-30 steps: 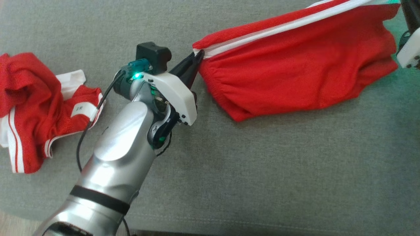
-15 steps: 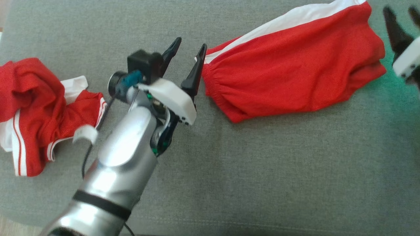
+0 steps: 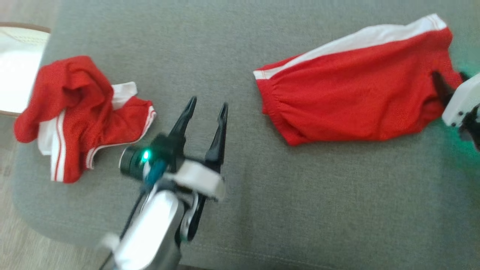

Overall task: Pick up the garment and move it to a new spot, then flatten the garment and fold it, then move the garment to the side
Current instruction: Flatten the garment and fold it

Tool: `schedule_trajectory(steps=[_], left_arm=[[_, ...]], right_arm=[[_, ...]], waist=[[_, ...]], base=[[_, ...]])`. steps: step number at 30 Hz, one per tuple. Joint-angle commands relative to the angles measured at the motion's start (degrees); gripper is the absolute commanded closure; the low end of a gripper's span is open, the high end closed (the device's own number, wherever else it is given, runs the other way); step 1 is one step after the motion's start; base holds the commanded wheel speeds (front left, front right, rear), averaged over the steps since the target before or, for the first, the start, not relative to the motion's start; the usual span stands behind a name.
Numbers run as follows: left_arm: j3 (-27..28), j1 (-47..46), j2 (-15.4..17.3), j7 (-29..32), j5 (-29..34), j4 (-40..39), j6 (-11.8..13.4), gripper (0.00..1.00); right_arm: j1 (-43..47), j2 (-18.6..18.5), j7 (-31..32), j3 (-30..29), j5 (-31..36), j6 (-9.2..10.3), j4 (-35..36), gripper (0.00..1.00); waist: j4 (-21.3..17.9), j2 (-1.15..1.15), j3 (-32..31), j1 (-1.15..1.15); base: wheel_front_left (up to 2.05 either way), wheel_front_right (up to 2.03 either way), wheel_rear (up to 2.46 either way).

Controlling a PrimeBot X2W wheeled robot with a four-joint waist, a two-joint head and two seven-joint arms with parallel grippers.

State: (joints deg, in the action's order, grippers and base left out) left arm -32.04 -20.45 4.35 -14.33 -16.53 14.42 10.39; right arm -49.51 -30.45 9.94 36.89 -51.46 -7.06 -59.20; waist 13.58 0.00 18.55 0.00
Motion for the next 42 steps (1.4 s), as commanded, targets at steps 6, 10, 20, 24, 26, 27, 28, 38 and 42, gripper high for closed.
schedule_trajectory(steps=[6,10,20,24,26,27,28,38,42], left_arm=[[3.6,10.5,2.0,-0.7,4.6,-8.7,3.1,0.0],[3.9,14.8,2.0,-0.7,5.5,-9.6,3.4,0.0],[5.3,18.5,1.9,-0.7,7.0,-10.8,1.5,0.0],[5.8,18.2,1.7,-0.7,7.5,-10.5,0.9,0.0],[6.0,18.3,1.6,-0.7,7.6,-10.1,0.7,0.0],[6.1,18.3,1.5,-0.7,7.7,-9.9,0.6,0.0],[6.2,18.5,1.4,-0.7,7.7,-9.7,0.5,0.0],[6.9,19.7,0.9,-0.7,7.8,-8.5,-0.4,0.0],[7.1,20.0,0.7,-0.7,7.8,-8.2,-0.8,0.0]], right_arm=[[7.1,0.7,-1.0,1.2,-3.9,-0.43,0.1,1.0],[8.5,-0.2,-3.6,0.9,-4.4,-0.43,-0.8,1.0],[8.1,-4.9,-11.7,1.5,-0.4,-0.43,-7.0,1.0],[6.2,-4.5,-15.1,2.1,1.9,-0.43,-9.1,1.0],[5.1,-3.4,-16.8,2.6,3.2,-0.43,-9.5,1.0],[4.6,-2.8,-17.6,2.9,3.9,-0.43,-9.6,1.0],[4.1,-2.1,-18.5,3.2,4.5,-0.43,-9.7,1.0],[0.7,6.2,-21.3,7.3,9.9,-0.43,-5.9,1.0],[1.5,9.6,-18.8,10.3,10.4,-0.43,-1.4,1.0]], waist=[[0.6,0.0,-5.1,0.0],[-0.3,0.0,-7.1,0.0],[-4.0,0.0,-10.1,0.0],[-4.7,0.0,-10.4,0.0],[-5.0,0.0,-10.8,0.0],[-5.2,0.0,-11.0,0.0],[-5.3,0.0,-11.3,0.0],[-4.9,0.0,-14.5,0.0],[-4.4,0.0,-15.1,0.0]], base=[[0.0,0.0,0.0],[0.0,0.0,0.0],[0.0,0.0,0.0],[0.0,0.0,0.0],[0.0,0.0,0.0],[0.0,0.0,0.0],[0.0,0.0,0.0],[0.0,0.0,0.0],[0.0,0.0,0.0]])
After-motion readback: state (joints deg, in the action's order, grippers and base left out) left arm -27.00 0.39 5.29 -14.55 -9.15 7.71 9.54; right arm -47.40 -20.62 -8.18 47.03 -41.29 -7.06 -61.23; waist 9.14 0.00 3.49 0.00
